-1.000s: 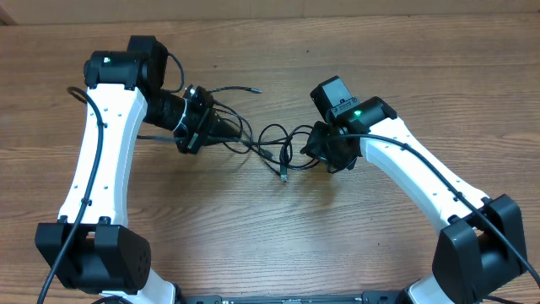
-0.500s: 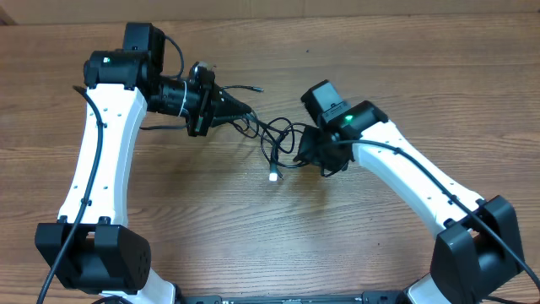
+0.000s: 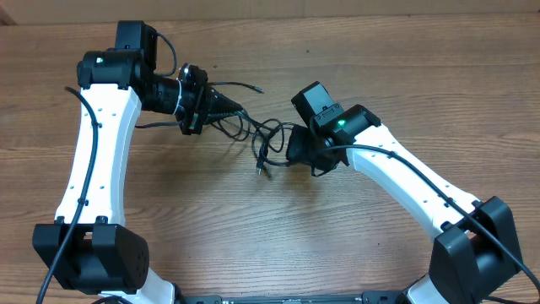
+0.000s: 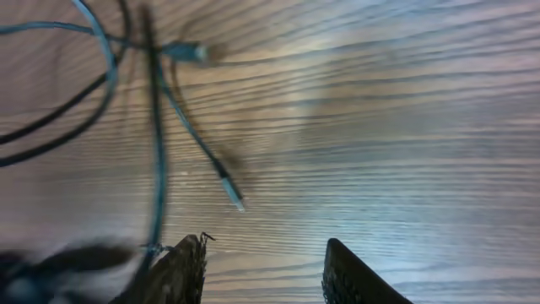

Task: Untangle cables

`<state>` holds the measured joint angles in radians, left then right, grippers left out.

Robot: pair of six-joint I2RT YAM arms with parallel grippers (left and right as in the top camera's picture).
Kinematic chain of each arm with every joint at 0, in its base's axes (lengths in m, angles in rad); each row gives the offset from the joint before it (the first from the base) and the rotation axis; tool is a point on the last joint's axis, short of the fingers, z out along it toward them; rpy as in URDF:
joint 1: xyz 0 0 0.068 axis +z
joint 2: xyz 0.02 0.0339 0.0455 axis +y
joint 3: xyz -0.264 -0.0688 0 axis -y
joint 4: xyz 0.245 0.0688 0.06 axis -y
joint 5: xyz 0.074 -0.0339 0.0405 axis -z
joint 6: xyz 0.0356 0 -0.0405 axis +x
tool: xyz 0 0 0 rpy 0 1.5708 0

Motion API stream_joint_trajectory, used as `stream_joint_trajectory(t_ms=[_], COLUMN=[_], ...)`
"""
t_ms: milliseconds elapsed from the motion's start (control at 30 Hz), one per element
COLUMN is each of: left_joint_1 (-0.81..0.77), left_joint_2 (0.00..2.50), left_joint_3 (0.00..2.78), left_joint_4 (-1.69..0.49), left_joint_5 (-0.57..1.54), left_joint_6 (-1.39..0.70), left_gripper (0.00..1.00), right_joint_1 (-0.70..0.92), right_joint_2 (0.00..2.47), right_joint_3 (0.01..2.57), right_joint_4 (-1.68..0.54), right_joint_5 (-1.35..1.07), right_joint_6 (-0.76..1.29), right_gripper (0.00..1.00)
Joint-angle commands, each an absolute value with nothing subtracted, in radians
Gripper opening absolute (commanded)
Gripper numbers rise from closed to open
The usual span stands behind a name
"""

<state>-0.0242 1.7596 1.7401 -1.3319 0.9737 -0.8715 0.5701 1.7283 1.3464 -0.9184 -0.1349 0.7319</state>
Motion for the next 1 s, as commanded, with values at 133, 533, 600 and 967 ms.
stream_joint_trajectory(t_ms=[133,533,600,967], left_joint_1=[-0.05,-0.165,-0.186,-0.236], left_joint_2=[1.737,1.737,1.737,1.737], left_joint_3=[1.766,1.764,1.764,1.764], left_joint_4=[-1.414,-1.436,-1.422,-1.359], left_joint_5=[0.541,0.076,0.072,0.079], left_joint_6=[-0.921,-0.66,-0.564,-0.388], left_gripper=[0.04,0.04,0.04,0.04], right_joint_1=[0.567,0.567,0.567,0.597], right_joint_2=[1.728,1.728,1.729,1.729], right_joint_3=[1.341,1.341,1.341,1.341], right_joint_4=[-0.799,-0.685,-0.681,-0.711], right_joint_5=[-0.279,-0.399,-0.397,-0.429], right_joint_6=[0.67,0.576,0.498,0.313], right_gripper=[0.62,0.96,0.98,0.92])
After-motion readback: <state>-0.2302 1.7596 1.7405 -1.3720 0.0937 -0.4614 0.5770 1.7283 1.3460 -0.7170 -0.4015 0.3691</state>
